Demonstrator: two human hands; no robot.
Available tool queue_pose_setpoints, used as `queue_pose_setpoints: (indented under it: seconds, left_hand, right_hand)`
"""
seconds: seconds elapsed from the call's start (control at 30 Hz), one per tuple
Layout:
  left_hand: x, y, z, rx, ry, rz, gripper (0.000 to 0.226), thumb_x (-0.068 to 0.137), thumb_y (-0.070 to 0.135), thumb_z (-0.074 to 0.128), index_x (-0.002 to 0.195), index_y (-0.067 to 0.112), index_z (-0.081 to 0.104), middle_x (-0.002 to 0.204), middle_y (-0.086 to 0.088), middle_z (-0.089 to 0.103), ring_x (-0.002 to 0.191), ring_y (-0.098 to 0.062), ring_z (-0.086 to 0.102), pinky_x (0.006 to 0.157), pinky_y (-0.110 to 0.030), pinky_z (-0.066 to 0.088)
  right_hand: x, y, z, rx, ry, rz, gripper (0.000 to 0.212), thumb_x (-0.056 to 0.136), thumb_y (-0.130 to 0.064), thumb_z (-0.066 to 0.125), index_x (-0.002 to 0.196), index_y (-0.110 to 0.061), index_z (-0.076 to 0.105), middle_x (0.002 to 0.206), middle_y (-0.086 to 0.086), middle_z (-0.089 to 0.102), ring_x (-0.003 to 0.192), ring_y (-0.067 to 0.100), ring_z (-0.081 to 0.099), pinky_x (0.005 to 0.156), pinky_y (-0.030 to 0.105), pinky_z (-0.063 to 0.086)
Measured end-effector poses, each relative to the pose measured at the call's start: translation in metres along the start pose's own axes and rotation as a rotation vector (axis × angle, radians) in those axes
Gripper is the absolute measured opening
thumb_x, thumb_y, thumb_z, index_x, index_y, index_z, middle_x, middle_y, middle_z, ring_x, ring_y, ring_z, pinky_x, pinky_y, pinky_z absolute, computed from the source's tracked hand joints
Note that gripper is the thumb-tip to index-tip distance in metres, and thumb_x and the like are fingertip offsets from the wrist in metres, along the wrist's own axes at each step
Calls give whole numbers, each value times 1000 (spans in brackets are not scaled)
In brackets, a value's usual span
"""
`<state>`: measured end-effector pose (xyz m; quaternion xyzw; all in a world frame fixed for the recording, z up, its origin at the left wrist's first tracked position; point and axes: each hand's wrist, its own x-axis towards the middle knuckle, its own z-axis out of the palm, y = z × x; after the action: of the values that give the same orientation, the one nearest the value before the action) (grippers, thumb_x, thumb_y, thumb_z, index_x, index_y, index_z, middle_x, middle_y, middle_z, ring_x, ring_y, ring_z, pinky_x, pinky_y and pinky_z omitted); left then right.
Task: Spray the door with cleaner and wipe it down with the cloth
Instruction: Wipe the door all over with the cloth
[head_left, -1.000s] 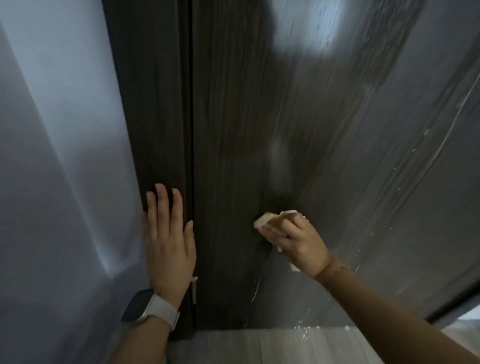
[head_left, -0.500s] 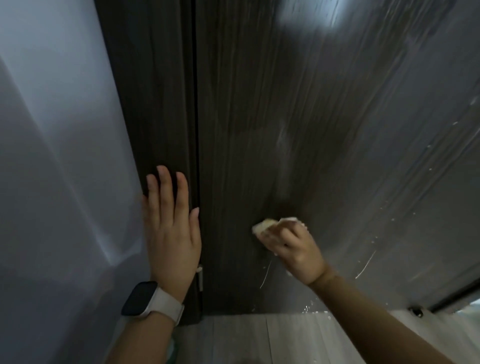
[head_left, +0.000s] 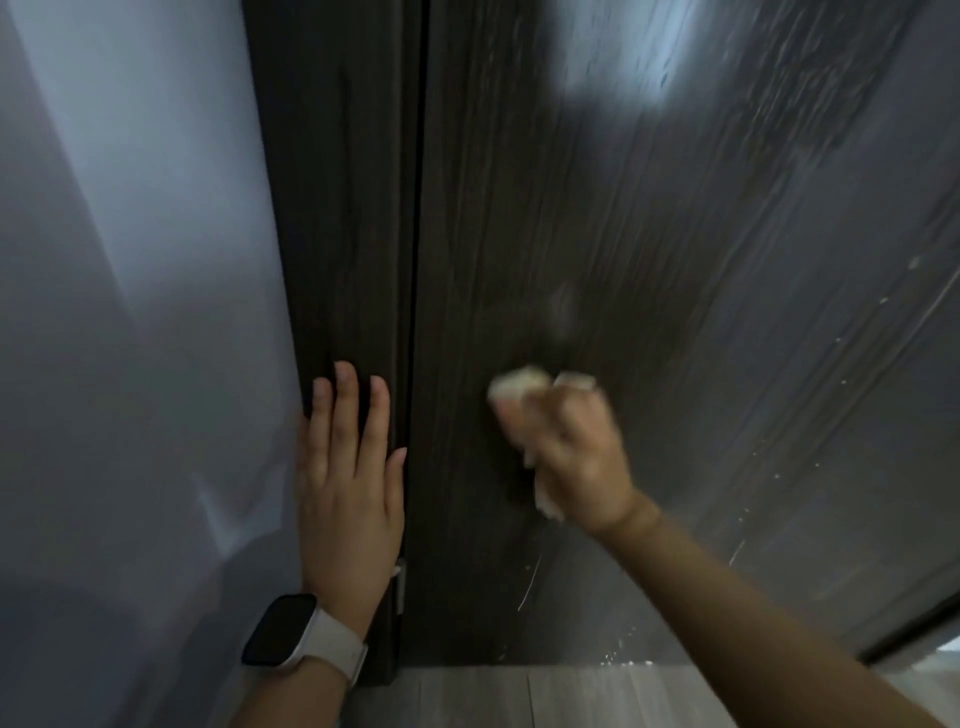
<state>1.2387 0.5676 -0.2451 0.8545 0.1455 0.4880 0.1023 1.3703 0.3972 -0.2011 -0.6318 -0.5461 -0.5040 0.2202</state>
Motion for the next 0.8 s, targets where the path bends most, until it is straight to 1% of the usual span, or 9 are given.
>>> queue_pose_setpoints:
  seconds: [0.1,0.17,0.27,0.33,0.4,0.47,0.53,0.67,0.8]
  left_hand:
    - [-2,-1,-1,3,-12,13,70,96,24,48,155,18,12,164,2,-6,151,-21,0,121,-42,11]
    - [-3,-2,-3,-7,-27,12,69,96,26,47,155,18,12,164,1,-3,151,-22,1,119,-46,15]
    - [-2,-2,-6,-26,-41,9,72,95,23,51,155,20,12,165,0,0,151,-22,3,120,-44,15]
    - [1,-3,-10,-33,-43,19,73,96,20,54,155,21,12,165,3,-1,151,-20,2,122,-37,9]
    - [2,-5,-13,-23,-50,37,72,97,18,56,154,20,13,164,4,-3,151,-19,2,123,-32,3]
    - [1,-8,-16,13,-59,58,73,94,21,57,154,19,15,165,3,-2,151,-19,3,123,-35,4]
    - [0,-11,-17,34,-69,76,75,94,19,61,154,18,16,165,2,-2,151,-19,3,123,-34,4]
    - [0,-8,-19,22,-94,47,87,85,17,70,154,18,17,165,2,-1,151,-18,2,118,-32,9]
    - [0,-7,-19,-12,-106,56,86,87,15,68,154,18,16,165,3,-2,151,-18,0,119,-32,8]
  right_hand:
    - [-37,-12,0,67,-357,-131,26,103,-14,43,116,-7,65,101,5,56,93,22,51,89,37,48]
    - [-15,-8,-9,92,-418,-105,25,102,-16,44,112,-8,65,95,6,56,85,25,52,78,40,48]
    - [60,8,-27,7,-193,48,21,92,-5,57,107,-6,72,88,15,63,79,31,56,71,36,45]
    - [108,20,-37,-81,79,123,30,88,6,56,110,-5,72,88,20,59,82,27,46,74,26,33]
    - [123,19,-33,-106,225,150,31,91,6,51,113,-6,70,89,20,57,83,25,42,77,22,28]
    - [102,8,-12,-103,169,21,27,94,-1,52,118,-7,64,95,15,55,81,26,45,76,30,31]
    - [61,-7,9,-70,-21,-134,29,94,-6,57,122,-9,57,104,8,49,82,26,46,79,36,38]
    - [33,-18,13,-34,-285,-265,28,97,-10,53,122,-5,64,99,5,41,81,23,41,70,38,42]
    - [110,-10,-14,-92,-124,-163,26,90,-2,60,114,-2,69,87,16,52,76,26,40,62,34,27]
